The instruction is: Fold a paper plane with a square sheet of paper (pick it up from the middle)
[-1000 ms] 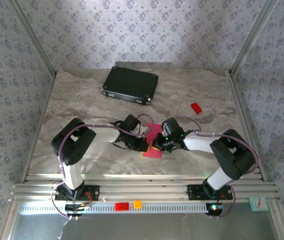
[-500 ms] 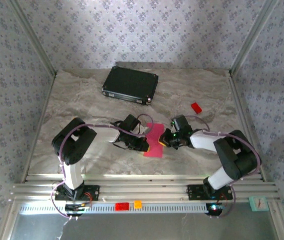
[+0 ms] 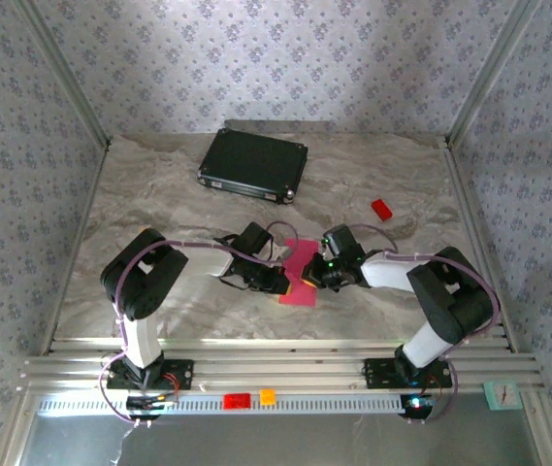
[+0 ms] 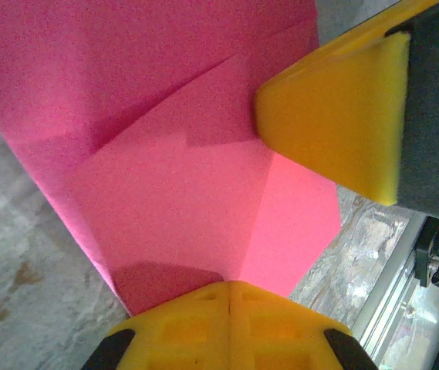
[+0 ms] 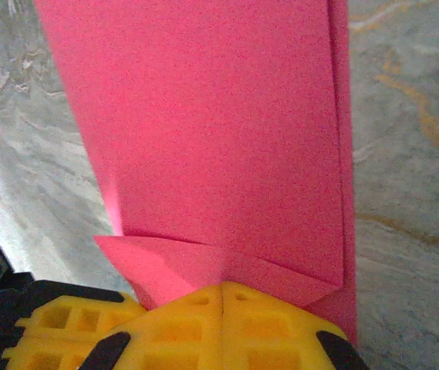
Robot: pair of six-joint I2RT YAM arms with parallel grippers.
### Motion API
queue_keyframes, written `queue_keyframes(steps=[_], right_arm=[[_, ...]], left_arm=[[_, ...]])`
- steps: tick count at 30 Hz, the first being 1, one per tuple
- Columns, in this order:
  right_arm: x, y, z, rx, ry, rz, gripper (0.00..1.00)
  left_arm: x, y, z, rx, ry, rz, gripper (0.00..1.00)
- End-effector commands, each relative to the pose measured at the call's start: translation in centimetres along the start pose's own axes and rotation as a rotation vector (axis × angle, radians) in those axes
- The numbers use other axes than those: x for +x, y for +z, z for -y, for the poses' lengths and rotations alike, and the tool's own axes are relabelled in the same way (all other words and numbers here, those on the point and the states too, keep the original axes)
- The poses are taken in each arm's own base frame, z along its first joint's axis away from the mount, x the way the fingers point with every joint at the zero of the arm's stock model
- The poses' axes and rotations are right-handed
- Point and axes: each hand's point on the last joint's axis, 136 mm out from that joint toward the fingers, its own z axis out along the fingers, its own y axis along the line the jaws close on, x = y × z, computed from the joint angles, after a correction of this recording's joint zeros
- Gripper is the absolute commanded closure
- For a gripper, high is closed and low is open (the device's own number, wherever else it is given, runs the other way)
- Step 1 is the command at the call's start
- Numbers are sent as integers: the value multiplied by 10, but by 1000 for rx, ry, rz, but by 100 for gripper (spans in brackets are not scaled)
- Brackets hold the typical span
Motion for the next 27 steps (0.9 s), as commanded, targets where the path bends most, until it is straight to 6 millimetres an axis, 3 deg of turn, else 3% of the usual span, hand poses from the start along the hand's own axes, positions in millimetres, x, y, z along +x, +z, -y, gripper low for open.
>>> queue_keyframes(steps=[1, 10, 17, 24, 27], right_arm=[[-3, -1, 26, 44, 53, 18, 100], [-28, -14, 40, 8, 116, 80, 100], [-36, -25, 39, -6, 128, 114, 100], [-32, -55, 31, 33, 83, 184, 100], [-21, -61, 26, 42, 59, 182, 92]], left_arm=[[34, 14, -34, -106, -83, -96, 100], [41, 20, -37, -115, -82, -122, 100], [39, 20, -31, -112, -76, -109, 100], [18, 7, -4, -84, -49, -41, 100], [4, -3, 17, -68, -13, 3, 96]])
